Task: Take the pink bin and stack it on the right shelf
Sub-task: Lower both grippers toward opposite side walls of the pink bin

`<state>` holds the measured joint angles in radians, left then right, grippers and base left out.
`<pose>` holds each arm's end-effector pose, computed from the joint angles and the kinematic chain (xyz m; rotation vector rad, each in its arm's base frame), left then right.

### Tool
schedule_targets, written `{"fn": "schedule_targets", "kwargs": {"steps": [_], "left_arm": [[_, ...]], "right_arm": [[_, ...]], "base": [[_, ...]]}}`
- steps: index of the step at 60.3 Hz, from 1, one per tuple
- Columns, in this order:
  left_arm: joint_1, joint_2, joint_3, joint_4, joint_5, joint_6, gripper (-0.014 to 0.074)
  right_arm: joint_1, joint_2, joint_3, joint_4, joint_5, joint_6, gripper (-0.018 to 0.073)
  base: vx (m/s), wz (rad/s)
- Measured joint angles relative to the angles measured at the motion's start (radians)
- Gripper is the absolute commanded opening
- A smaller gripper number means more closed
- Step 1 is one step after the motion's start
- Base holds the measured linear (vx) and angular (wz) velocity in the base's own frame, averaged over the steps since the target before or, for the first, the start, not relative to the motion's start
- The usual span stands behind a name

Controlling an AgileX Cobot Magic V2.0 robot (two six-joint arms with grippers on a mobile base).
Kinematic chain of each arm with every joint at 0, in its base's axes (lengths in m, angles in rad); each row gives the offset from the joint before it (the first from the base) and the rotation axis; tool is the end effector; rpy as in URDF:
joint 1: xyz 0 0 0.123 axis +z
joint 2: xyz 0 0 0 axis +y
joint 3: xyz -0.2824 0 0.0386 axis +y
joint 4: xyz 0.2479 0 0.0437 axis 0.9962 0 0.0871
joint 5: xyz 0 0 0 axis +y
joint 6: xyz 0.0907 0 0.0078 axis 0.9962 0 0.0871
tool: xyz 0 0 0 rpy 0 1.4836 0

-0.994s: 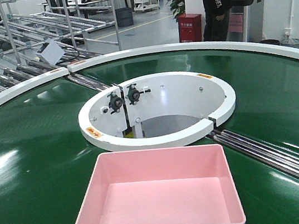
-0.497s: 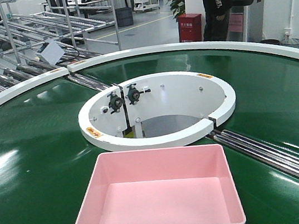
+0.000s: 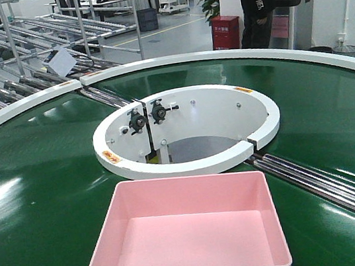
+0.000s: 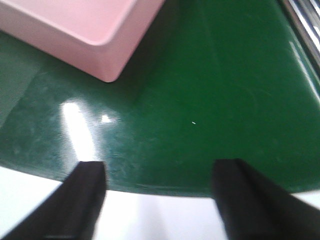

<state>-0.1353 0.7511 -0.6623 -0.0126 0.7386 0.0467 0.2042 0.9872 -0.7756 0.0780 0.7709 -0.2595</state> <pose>0.1365 -0.0194 0.3040 0.2037 2.3027 -0.0597 0.1801 0.0424 0.2997 -0.5219 2.4080 0.0672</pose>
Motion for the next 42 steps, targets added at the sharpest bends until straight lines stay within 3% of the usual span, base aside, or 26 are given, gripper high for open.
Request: {"fn": "schedule_targets", "kwargs": {"steps": [15,42], "left_arm": [[-0.094,0.310,-0.217,-0.002,0.070,0.032,0.0591],[-0.102,0.839,-0.675,-0.028,0.087,0.032,0.0591]], "right_arm": [[0.043,0.256,-0.241,-0.061,0.146,0.112,0.0615],[0.043,0.738,-0.740,-0.068,0.372,0.290,0.0588]], "base": [[0.00,0.00],[0.00,0.00]]}}
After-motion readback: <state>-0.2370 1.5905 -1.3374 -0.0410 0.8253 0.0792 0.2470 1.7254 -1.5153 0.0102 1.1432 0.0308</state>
